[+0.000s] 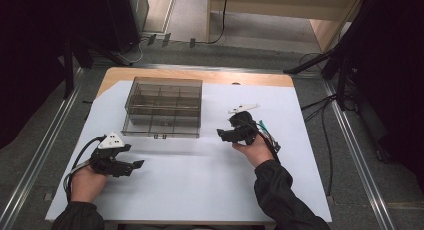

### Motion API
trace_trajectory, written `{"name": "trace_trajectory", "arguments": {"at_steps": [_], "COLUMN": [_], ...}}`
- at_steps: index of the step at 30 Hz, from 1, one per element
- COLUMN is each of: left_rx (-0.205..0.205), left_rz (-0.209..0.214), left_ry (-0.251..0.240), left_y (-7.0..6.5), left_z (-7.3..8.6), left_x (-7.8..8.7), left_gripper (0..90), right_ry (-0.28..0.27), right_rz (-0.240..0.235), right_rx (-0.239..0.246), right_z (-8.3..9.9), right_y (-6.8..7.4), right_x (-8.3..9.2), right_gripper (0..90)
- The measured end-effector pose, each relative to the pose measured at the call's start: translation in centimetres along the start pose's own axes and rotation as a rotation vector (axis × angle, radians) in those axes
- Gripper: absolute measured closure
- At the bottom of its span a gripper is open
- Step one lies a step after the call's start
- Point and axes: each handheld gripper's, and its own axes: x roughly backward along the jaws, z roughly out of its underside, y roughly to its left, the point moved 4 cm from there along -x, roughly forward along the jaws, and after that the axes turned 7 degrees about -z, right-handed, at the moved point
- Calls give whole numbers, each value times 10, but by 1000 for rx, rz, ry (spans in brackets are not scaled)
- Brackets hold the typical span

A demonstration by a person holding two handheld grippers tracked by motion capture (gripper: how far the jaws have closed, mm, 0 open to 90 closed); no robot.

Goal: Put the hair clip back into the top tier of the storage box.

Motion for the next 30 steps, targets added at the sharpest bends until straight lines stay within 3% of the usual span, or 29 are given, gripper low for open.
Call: {"name": "trace_trajectory", "arguments": {"at_steps": [5,8,13,22,27,30], "left_rx": [4,-1,2,11,16,17], "left_rz": [-9,-14,-17,-19,-7,-9], "left_ry": [-2,7,9,15,19,20], "left_y": [0,-1,0,-1,0,0], "left_z": [1,3,4,0,0,1], "left_x": [2,3,4,3,3,3], "left_gripper": [241,241,241,239,239,239], "right_ry": [-13,-16,-34,38,46,63], "right_rz": [-6,-30,-22,-56,-52,-59], "right_rx": [0,19,62,16,3,-31], "right_z": [-1,-2,-4,1,0,0], "right_y": [-1,0,4,-3,-5,-4], "right_x": [2,1,1,0,1,0], "right_gripper": [388,429,444,434,440,468]}}
